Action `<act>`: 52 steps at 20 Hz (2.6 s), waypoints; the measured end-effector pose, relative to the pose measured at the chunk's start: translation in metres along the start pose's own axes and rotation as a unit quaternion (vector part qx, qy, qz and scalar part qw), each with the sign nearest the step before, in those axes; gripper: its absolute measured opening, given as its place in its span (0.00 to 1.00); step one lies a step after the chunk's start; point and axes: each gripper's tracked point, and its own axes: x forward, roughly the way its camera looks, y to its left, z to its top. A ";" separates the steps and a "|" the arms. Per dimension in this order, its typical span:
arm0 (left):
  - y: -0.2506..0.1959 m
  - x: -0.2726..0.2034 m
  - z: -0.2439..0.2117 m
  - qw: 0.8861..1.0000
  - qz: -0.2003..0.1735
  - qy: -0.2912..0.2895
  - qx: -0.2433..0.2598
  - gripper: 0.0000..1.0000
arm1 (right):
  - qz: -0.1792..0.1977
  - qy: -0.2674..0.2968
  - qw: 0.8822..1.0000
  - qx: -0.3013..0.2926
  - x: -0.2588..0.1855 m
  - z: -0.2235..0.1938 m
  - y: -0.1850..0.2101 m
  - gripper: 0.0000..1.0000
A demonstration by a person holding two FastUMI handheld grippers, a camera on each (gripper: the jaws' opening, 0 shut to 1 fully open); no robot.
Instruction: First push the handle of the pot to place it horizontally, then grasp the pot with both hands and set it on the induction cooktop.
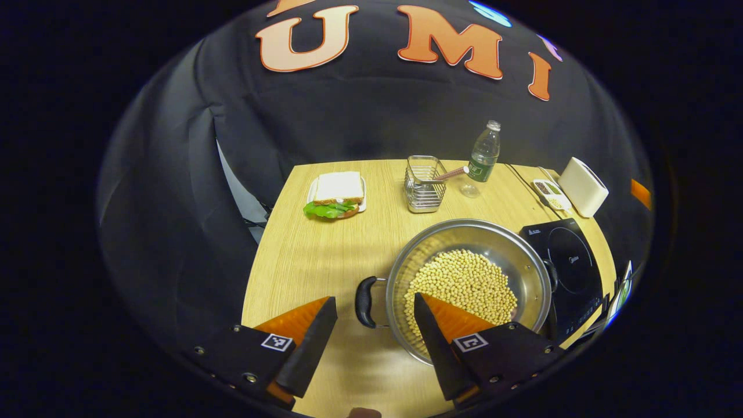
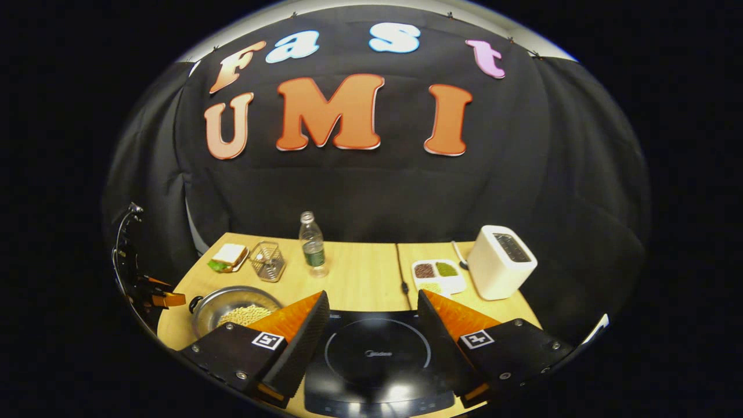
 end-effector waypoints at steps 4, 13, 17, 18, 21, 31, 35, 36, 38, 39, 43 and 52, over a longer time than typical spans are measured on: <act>0.005 0.012 0.002 1.000 -0.016 -0.001 0.000 0.85 | 0.040 0.066 0.997 -0.010 0.027 -0.040 0.056 0.94; 0.006 0.038 0.005 1.000 -0.020 0.001 0.011 0.85 | 0.072 0.184 0.980 -0.028 0.060 -0.121 0.116 0.94; 0.003 0.047 0.001 1.000 -0.027 0.010 0.008 0.85 | 0.069 0.221 0.972 -0.038 0.073 -0.147 0.127 0.92; 0.004 0.049 -0.001 1.000 -0.027 0.014 0.007 0.85 | 0.067 0.229 0.970 -0.041 0.076 -0.152 0.128 0.91; 0.002 0.057 -0.008 0.999 -0.031 0.024 -0.003 0.85 | 0.058 0.245 0.967 -0.036 0.083 -0.162 0.130 0.88; -0.001 0.067 -0.020 0.998 -0.031 0.048 -0.010 0.85 | 0.054 0.259 0.964 -0.037 0.096 -0.180 0.131 0.68; -0.015 0.072 -0.019 0.998 -0.023 0.049 -0.013 0.86 | 0.091 0.266 0.959 -0.023 0.097 -0.185 0.135 0.65; -0.016 0.074 -0.019 0.999 -0.019 0.049 -0.013 0.87 | 0.097 0.268 0.958 -0.021 0.099 -0.187 0.134 0.65; -0.019 0.077 -0.024 0.998 -0.021 0.048 -0.017 0.87 | 0.098 0.271 0.957 -0.019 0.100 -0.184 0.129 0.66; -0.016 0.077 -0.027 0.998 -0.023 0.053 -0.021 0.87 | 0.097 0.278 0.956 -0.015 0.101 -0.185 0.130 0.65; -0.004 0.084 -0.038 0.997 -0.006 0.054 -0.046 0.76 | 0.082 0.306 0.948 0.009 0.106 -0.199 0.132 0.66; -0.003 0.095 -0.049 0.998 0.005 0.047 -0.031 0.65 | 0.077 0.332 0.938 0.067 0.109 -0.211 0.135 0.61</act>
